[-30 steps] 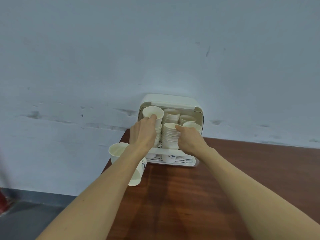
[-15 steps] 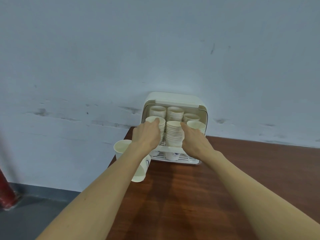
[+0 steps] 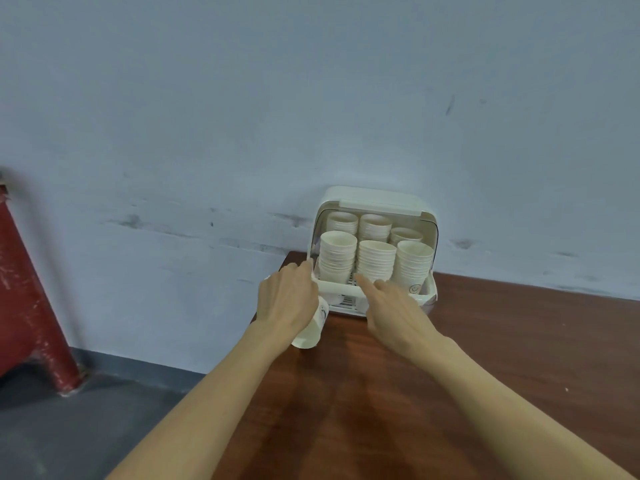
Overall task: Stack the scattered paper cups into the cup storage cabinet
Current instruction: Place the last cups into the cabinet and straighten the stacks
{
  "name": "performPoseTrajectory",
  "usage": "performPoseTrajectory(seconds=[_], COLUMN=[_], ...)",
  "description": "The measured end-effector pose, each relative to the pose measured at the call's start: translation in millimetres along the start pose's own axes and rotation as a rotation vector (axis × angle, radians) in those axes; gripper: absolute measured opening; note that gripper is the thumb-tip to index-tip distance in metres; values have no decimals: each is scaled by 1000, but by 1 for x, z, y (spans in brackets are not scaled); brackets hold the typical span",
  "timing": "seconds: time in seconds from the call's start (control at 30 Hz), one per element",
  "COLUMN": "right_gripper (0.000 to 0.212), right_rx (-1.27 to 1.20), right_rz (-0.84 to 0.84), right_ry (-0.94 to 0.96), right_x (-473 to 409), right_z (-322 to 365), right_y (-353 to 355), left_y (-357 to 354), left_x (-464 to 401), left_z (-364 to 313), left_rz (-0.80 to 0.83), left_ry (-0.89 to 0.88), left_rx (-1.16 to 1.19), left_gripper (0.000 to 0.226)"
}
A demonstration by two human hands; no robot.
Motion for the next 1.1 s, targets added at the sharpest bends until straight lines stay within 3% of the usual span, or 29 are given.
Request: performPoseTrajectory(seconds=[0.17, 0.27, 0.43, 0.53, 0.8, 1.1], right_gripper=[56, 55, 72, 61, 40, 30], right_rx=[88, 167, 366, 389, 517, 459], right_rz=[-28, 38, 111, 125, 187, 228], right_ry=[172, 264, 326, 363, 225, 152], right_x=[14, 20, 23, 22, 7, 7], right_z=[23, 39, 52, 60, 68, 70], right_y=[-7, -15, -25, -34, -57, -56], left_y=[-3, -10, -16, -18, -21, -11], left_x=[16, 19, 20, 19, 17, 16], left_z=[13, 20, 24, 27, 33, 37], left_rz=[110, 190, 228, 232, 223, 176], left_ry=[95, 125, 133, 135, 100, 104], left_rx=[-65, -110, -156, -184, -202, -158], left_gripper=[24, 27, 29, 27, 24, 25])
Point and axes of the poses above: each hand's wrist, its own x-axis away from the middle knuckle, its own y-axis out of the back of the hand, z = x × y, the point moved 4 cm from there along -x, towards the middle knuckle, and after that the axes turned 9 degrees about z, right-handed, at the moved point
